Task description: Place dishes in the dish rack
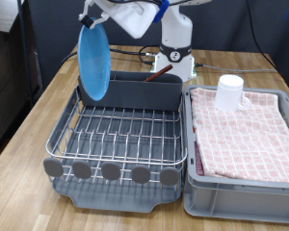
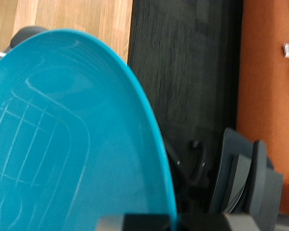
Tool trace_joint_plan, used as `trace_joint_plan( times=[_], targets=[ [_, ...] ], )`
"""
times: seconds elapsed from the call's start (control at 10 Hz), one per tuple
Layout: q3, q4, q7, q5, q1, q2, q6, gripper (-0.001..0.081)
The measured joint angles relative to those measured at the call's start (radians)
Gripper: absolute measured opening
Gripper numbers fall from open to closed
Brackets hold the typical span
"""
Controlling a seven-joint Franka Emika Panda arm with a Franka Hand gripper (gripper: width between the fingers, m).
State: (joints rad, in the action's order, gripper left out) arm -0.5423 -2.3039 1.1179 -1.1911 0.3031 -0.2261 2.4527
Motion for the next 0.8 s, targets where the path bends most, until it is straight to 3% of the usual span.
trace_joint_plan(
  times=[0.3,0.8],
  targets=[
    [-0.012,0.001,-0.005,-0.070,-0.001,0.008,0.042,0.0016],
    [-0.033,0.005,-0.045,-0.108,-0.002,0.008,0.064,0.0016]
  ],
)
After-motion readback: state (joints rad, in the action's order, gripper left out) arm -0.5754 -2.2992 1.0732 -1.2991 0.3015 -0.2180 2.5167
